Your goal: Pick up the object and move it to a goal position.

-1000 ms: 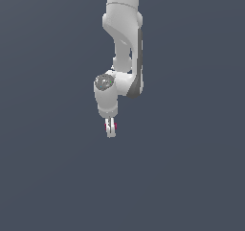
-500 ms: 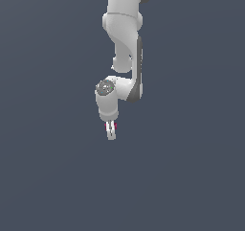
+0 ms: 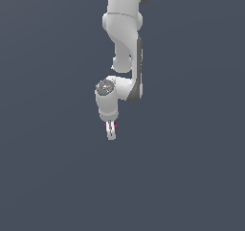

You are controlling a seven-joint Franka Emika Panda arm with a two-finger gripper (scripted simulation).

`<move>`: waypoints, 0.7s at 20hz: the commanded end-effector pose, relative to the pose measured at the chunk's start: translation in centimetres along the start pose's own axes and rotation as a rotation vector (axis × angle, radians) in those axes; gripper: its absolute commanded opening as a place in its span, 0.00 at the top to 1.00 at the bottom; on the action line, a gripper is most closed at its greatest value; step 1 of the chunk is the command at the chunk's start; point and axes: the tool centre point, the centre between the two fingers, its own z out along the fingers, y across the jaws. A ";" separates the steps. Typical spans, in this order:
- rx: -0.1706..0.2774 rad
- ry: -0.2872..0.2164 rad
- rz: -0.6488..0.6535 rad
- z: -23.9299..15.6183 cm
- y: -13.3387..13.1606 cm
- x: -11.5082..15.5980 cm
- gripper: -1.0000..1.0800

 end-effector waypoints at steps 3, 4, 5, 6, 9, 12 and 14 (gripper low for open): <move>0.010 0.008 -0.016 -0.4 -0.6 0.0 1.00; 0.016 0.012 -0.026 -0.7 -1.0 0.1 1.00; 0.023 0.017 -0.037 -1.0 -1.4 0.1 1.00; 0.032 0.024 -0.051 -1.3 -1.9 0.1 1.00; 0.066 0.049 -0.106 -2.8 -3.9 0.1 1.00; 0.114 0.085 -0.182 -5.0 -6.6 -0.2 1.00; 0.155 0.115 -0.248 -7.0 -8.8 -0.7 1.00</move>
